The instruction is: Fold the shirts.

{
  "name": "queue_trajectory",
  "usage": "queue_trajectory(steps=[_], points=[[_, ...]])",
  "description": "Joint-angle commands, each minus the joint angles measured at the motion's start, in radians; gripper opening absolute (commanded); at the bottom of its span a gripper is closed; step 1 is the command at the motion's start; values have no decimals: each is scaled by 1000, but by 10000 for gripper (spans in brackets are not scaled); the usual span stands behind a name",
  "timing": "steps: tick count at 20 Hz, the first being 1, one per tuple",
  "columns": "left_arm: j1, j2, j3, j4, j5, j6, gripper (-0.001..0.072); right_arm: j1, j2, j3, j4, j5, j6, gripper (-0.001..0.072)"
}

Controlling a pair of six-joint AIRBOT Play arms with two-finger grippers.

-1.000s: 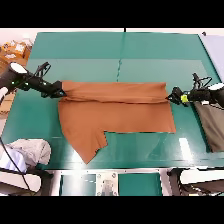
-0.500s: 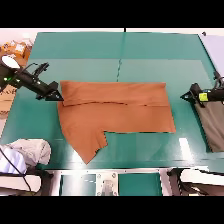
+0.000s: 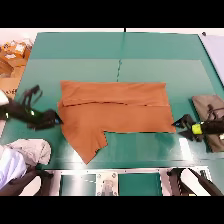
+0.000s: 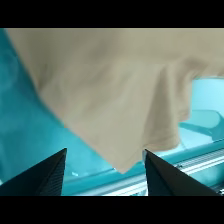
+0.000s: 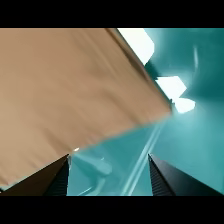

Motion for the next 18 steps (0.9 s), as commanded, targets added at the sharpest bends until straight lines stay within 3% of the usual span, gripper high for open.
queue_trajectory(steps=[1, 3, 6, 10, 11, 12, 13, 15, 16, 18], points=[[0, 135, -302, -81, 129, -28, 542, 0, 42, -167, 54, -100, 40, 544], [-21, 134, -419, -169, 240, -2, 542, 1, 20, -209, 127, -191, 32, 544], [-170, 134, -517, -298, 471, -3, 542, 1, -52, -215, 258, -316, -52, 544], [-278, 134, -531, -404, 711, -2, 540, 1, -140, -214, 434, -381, -171, 543], [-278, 134, -531, -406, 740, -2, 487, 1, -151, -214, 466, -381, -196, 543], [-278, 134, -531, -406, 742, -2, 358, 1, -157, -214, 493, -381, -227, 534], [-278, 134, -530, -407, 725, 0, 288, 1, -156, -211, 498, -378, -247, 431], [-278, 134, -509, -399, 621, 77, 27, -1, -156, -195, 475, -323, -292, 74], [-278, 134, -480, -379, 550, 92, 25, -1, -156, -182, 450, -285, -294, 17], [-278, 135, -392, -267, 401, 67, 24, -1, -156, -145, 373, -217, -291, 17]])
